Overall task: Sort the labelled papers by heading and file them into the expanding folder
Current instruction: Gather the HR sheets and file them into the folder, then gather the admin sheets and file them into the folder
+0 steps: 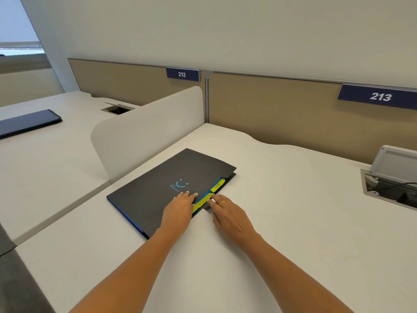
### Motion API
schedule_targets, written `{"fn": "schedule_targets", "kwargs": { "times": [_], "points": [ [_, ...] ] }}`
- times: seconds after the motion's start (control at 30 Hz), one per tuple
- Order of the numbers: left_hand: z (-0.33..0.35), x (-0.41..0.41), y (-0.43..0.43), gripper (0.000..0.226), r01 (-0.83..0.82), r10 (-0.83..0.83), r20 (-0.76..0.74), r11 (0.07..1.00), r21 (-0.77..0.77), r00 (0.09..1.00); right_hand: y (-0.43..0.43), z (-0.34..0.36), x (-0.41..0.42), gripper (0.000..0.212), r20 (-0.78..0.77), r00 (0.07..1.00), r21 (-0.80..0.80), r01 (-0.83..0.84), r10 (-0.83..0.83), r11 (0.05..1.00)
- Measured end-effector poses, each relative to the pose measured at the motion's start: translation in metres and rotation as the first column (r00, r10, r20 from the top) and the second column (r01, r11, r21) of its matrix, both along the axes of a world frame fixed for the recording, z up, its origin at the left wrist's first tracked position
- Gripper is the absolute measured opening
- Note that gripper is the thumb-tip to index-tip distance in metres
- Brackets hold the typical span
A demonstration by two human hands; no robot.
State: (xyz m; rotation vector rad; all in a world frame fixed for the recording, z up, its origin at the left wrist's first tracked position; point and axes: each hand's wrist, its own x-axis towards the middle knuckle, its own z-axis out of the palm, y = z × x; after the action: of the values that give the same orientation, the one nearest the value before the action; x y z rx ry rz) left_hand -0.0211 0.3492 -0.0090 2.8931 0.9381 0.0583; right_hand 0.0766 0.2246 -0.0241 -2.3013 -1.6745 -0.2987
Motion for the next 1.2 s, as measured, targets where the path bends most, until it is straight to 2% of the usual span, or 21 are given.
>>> {"fn": "schedule_targets", "kwargs": {
  "times": [0.07, 0.13, 0.2, 0.4, 0.5, 0.57, 0.77, 0.93, 1.03, 1.2],
  "points": [
    [0.000, -0.001, -0.002, 0.045, -0.014, 0.014, -0.013, 1.000, -0.019, 1.000, -0.007, 0.002, -0.004, 0.055, -0.107, 0.993, 0.027, 0.049, -0.046, 0.998],
    [0.000, -0.002, -0.005, 0.045, -0.030, 0.029, -0.023, 0.999, -0.027, 0.999, -0.017, 0.004, -0.008, 0.060, -0.119, 0.990, 0.088, 0.087, -0.076, 0.992],
    [-0.001, -0.005, -0.012, 0.046, -0.052, 0.051, -0.026, 0.998, -0.038, 0.998, -0.023, 0.008, -0.012, 0.060, -0.211, 0.976, 0.105, 0.085, -0.061, 0.991],
    [-0.005, -0.013, -0.059, 0.049, -0.075, 0.079, 0.039, 0.992, -0.101, 0.996, -0.059, 0.004, -0.020, 0.058, -0.275, 0.940, -0.071, 0.188, -0.200, 0.980],
    [-0.011, -0.015, -0.093, 0.050, -0.035, 0.052, 0.075, 0.978, -0.205, 0.996, -0.083, -0.001, -0.024, 0.054, -0.328, 0.897, -0.147, 0.260, -0.295, 0.954],
    [-0.013, -0.013, -0.116, 0.051, 0.010, 0.005, 0.062, 0.969, -0.248, 0.998, -0.101, -0.003, -0.023, 0.053, -0.345, 0.867, -0.200, 0.307, -0.360, 0.930],
    [-0.012, 0.007, -0.181, 0.053, 0.182, -0.187, 0.007, 0.951, -0.250, 0.982, -0.184, -0.002, -0.017, 0.053, -0.385, 0.746, -0.278, 0.467, -0.543, 0.839],
    [-0.010, 0.034, -0.264, 0.055, 0.378, -0.397, -0.019, 0.887, -0.264, 0.918, -0.282, 0.005, -0.014, 0.052, -0.414, 0.546, -0.311, 0.668, -0.729, 0.677],
    [-0.009, 0.048, -0.319, 0.056, 0.488, -0.514, -0.018, 0.825, -0.287, 0.858, -0.349, 0.010, -0.015, 0.050, -0.408, 0.396, -0.297, 0.794, -0.822, 0.530],
    [-0.012, 0.055, -0.401, 0.058, 0.614, -0.649, -0.018, 0.728, -0.303, 0.760, -0.462, 0.015, -0.025, 0.047, -0.354, 0.122, -0.268, 0.937, -0.927, 0.225]
  ]
}}
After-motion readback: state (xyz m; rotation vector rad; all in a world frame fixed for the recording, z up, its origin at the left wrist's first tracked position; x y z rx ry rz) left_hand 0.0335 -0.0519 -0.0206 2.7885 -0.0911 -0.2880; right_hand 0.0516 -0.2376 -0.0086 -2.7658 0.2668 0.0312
